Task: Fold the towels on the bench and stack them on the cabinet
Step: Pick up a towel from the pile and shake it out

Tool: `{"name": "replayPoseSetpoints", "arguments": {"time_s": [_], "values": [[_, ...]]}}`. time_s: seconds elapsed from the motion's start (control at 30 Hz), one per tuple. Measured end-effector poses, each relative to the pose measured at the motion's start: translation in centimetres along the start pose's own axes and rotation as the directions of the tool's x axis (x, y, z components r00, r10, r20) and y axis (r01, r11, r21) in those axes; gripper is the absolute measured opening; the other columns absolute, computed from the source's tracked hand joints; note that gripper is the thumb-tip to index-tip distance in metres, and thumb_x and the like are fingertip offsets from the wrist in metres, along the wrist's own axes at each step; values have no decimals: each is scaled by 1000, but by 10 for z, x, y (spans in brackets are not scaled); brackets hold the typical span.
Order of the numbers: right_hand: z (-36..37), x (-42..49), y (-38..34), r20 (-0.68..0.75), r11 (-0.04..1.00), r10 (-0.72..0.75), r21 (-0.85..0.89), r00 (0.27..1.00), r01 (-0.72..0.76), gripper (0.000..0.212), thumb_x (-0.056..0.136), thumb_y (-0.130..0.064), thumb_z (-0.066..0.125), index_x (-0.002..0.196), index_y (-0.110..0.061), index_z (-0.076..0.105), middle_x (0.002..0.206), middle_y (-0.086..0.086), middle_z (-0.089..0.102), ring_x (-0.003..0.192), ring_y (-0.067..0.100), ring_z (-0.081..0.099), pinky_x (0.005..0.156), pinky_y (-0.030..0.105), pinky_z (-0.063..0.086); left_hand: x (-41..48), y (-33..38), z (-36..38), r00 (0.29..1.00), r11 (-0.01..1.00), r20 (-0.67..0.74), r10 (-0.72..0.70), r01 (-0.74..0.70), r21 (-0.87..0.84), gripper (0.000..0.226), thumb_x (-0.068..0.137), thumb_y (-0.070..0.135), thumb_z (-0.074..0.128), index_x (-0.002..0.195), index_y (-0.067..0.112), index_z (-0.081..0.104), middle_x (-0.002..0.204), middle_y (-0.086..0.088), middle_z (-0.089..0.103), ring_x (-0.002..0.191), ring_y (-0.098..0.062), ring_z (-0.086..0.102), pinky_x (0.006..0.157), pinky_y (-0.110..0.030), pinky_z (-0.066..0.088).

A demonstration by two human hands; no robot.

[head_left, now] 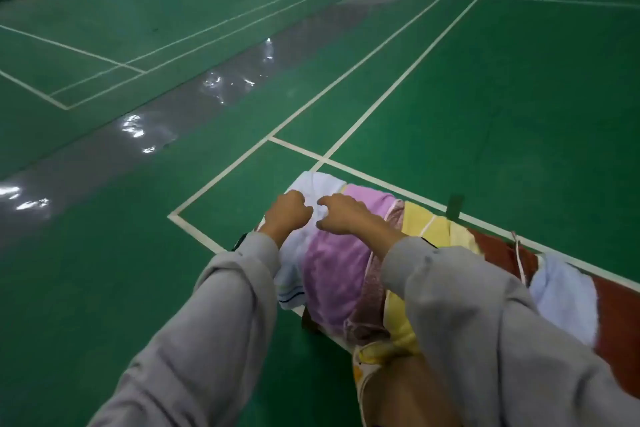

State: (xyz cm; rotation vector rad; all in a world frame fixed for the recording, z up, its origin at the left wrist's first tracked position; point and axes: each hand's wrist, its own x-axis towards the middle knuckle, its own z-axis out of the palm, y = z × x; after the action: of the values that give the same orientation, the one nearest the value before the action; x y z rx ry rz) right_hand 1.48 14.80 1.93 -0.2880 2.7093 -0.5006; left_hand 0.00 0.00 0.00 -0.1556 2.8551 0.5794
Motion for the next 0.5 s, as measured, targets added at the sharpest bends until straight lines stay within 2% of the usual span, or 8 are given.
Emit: {"name": "replayPoseSetpoints", "arguments": {"time_s": [0.07, 0.13, 0.2, 0.27, 0.33, 0.43, 0.5], "values": [[2, 11, 1, 15, 1000, -7, -18, 1000, 8, 64, 93, -37, 61, 153, -31, 42, 154, 3, 48, 134, 31, 50, 106, 46, 42, 10, 1, 6, 999, 999, -26, -38, 38, -20, 29, 95, 33, 60, 115, 12, 65, 121, -9, 68, 108, -33, 63, 79, -34, 47], [7, 22, 4, 34, 1000, 5, -24, 999, -4, 63, 92, -36, 60, 152, -32, 43, 150, 3, 51, 130, 31, 52, 102, 44, 43, 16, 3, 13, 996, 996, -2, -85, 84, -21, 43, 91, 50, 61, 109, 11, 63, 117, -11, 68, 106, -36, 64, 76, -35, 46], [12, 33, 6, 40, 1000, 18, -19, 999, -17, 64, 91, -33, 60, 153, -34, 43, 150, 3, 51, 129, 31, 54, 100, 43, 43, 26, 2, 23, 991, 991, 38, -131, 131, 4, 66, 79, 65, 58, 114, 10, 64, 118, -14, 67, 107, -38, 63, 81, -39, 52], [16, 40, 9, 49, 1000, 14, -20, 999, -13, 66, 91, -31, 60, 154, -34, 40, 151, 3, 48, 130, 32, 52, 102, 43, 41, 35, -4, 36, 985, 986, 45, -166, 165, 31, 79, 70, 67, 55, 123, 10, 63, 122, -17, 65, 112, -40, 62, 90, -43, 53], [24, 40, 14, 62, 1000, 7, -27, 998, -6, 60, 94, -36, 54, 153, -32, 41, 152, 6, 47, 130, 35, 51, 104, 46, 41, 36, -8, 42, 985, 984, -12, -173, 174, 43, 71, 74, 61, 62, 122, 9, 60, 122, -17, 63, 114, -40, 61, 91, -43, 52], [38, 37, 22, 78, 998, 6, -57, 997, -2, 57, 96, -36, 48, 152, -29, 42, 151, 8, 46, 130, 37, 50, 105, 50, 42, 35, -10, 38, 981, 986, -105, -160, 164, 27, 28, 84, 29, 63, 105, 10, 60, 115, -16, 65, 105, -40, 64, 79, -35, 49], [40, 34, 23, 76, 998, 5, -58, 997, -1, 57, 95, -35, 49, 151, -28, 43, 151, 8, 47, 129, 36, 50, 105, 50, 42, 33, -5, 30, 979, 988, -145, -145, 151, 33, 14, 84, 20, 58, 95, 11, 58, 108, -16, 67, 97, -39, 65, 75, -34, 47]]}}
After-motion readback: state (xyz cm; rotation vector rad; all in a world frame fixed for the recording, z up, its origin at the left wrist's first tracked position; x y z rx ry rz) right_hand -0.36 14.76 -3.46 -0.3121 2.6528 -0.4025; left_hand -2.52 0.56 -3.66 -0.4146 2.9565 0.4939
